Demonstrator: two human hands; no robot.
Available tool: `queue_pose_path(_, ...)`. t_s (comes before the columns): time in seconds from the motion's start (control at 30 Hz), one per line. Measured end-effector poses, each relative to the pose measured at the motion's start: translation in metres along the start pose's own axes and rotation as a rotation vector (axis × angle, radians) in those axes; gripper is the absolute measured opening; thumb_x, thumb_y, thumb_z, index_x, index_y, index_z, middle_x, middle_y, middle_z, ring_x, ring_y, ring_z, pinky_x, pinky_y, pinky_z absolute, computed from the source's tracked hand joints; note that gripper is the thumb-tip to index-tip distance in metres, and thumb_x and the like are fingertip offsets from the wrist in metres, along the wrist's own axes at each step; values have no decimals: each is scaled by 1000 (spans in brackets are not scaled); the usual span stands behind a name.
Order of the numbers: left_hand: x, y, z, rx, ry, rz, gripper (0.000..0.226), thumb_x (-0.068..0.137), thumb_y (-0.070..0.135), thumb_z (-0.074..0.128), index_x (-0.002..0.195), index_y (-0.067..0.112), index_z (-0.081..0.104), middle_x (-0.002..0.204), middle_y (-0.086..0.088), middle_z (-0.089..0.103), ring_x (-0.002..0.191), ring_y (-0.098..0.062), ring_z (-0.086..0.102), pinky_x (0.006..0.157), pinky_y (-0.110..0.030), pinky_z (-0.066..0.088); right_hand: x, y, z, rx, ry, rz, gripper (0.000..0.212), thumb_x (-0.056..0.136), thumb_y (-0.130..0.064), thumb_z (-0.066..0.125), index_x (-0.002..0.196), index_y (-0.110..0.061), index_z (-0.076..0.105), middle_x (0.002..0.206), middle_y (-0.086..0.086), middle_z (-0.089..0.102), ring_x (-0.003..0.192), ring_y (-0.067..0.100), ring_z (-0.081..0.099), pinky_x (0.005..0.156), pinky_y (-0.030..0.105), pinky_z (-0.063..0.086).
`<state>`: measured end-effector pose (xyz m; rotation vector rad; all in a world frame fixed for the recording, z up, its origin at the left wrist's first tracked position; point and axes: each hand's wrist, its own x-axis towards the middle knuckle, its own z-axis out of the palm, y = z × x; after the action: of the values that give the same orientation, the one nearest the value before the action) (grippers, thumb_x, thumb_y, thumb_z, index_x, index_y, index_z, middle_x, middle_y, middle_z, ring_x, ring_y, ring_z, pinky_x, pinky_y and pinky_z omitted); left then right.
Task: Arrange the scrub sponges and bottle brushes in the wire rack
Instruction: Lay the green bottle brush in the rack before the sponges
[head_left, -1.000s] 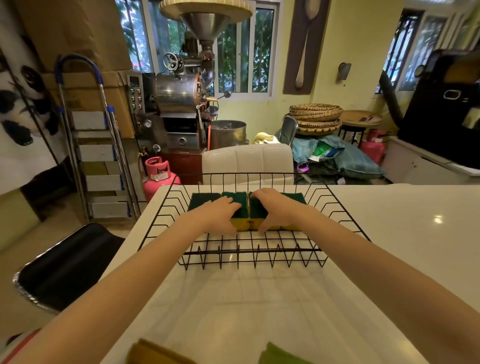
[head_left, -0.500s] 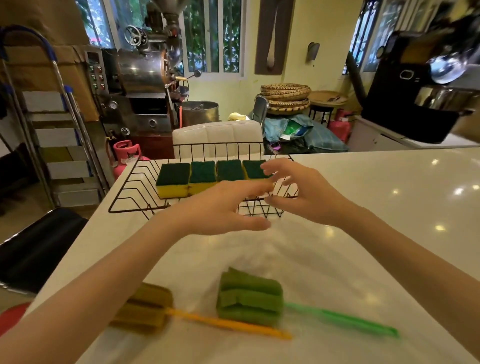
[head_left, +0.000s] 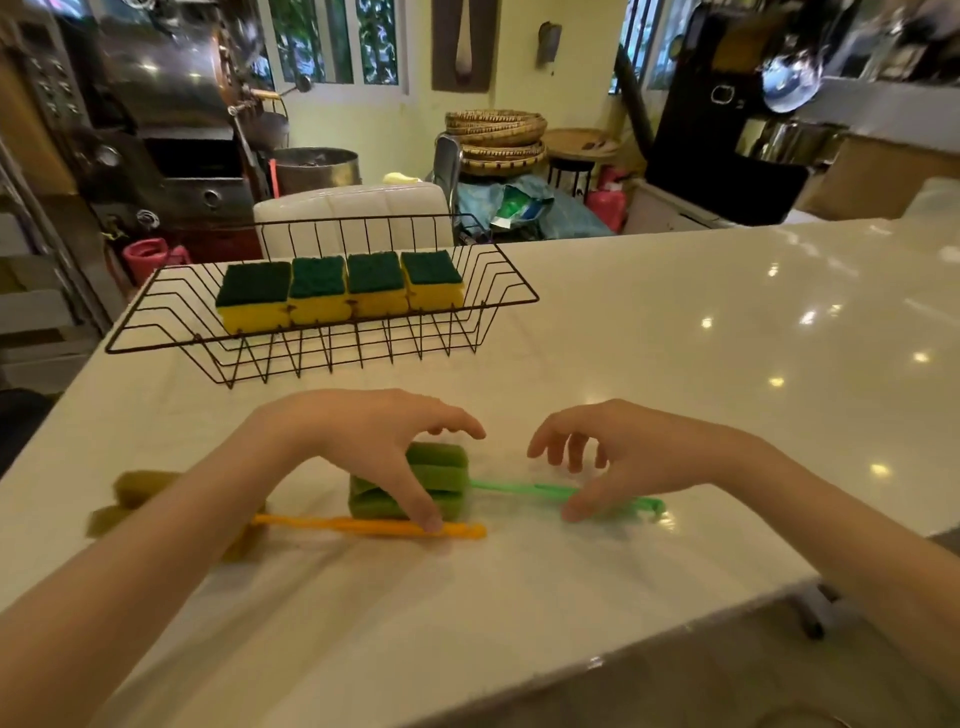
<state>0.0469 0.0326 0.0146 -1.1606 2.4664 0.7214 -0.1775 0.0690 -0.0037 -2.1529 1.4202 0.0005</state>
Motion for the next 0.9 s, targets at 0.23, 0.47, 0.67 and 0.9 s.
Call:
queue_pose_path(0.23, 3, -7, 5, -15, 8, -38, 59, 70, 48, 69, 122, 39, 42, 123, 10, 49, 111, -13, 46, 95, -33, 49, 2, 0, 9, -59, -24, -9, 33, 77, -22, 68, 109, -23, 60, 96, -1, 62, 89, 17, 59, 73, 27, 48)
queue_pose_path(0.47, 1, -10, -5, -2, 113, -47, 55, 71, 48, 68, 120, 36, 47, 108, 12, 49, 100, -11, 46, 83, -24, 47, 13, -4, -2, -126, 4, -43, 25, 79, -15, 64, 103, -21, 63, 78, -12, 54, 84, 16, 58, 64, 20, 41)
queue_pose_path(0.67, -9, -19, -30, -16, 314, -43, 57, 72, 44, 68, 123, 36, 44, 107, 13, 47, 97, -9, 44, 70, -18, 41, 29, -7, -27, -125, 131, -104, 23, 79, -19, 66, 102, -23, 64, 78, -12, 57, 82, 14, 59, 71, 24, 47)
queue_pose_path(0.9, -26, -43, -57, -52, 572, -17, 56, 69, 39, 73, 119, 35, 48, 102, 14, 49, 95, -8, 47, 70, -13, 39, 61, -17, -55, -125, 331, -218, 22, 81, -20, 65, 102, -26, 64, 85, -12, 61, 81, 7, 57, 64, 14, 43)
